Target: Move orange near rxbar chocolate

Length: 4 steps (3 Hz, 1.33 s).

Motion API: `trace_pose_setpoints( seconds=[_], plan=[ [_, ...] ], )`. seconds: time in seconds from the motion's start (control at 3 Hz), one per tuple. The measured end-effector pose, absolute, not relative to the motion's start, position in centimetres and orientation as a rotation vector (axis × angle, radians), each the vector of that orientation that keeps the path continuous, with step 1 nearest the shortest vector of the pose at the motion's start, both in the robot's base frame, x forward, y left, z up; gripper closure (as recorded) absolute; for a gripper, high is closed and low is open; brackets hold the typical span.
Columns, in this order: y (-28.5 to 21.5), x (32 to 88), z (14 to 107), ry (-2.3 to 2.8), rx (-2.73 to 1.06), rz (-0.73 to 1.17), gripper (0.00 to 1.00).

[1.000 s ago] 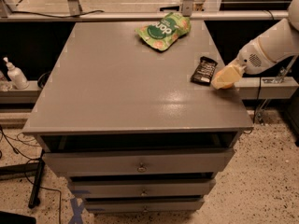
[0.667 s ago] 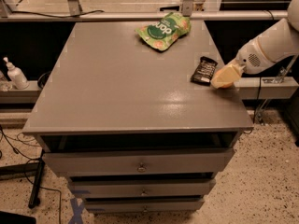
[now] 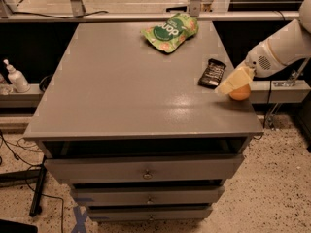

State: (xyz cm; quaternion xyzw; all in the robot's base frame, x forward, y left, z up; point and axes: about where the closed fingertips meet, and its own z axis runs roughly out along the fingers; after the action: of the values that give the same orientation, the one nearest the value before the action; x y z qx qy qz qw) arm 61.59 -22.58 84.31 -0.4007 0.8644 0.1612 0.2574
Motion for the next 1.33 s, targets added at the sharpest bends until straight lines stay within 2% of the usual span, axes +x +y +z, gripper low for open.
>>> trace_pose_setpoints(
  seconds=[1.33],
  plan=[
    [-22.99, 61.89, 85.03, 2.336, -1.056, 0.434, 0.0]
  ],
)
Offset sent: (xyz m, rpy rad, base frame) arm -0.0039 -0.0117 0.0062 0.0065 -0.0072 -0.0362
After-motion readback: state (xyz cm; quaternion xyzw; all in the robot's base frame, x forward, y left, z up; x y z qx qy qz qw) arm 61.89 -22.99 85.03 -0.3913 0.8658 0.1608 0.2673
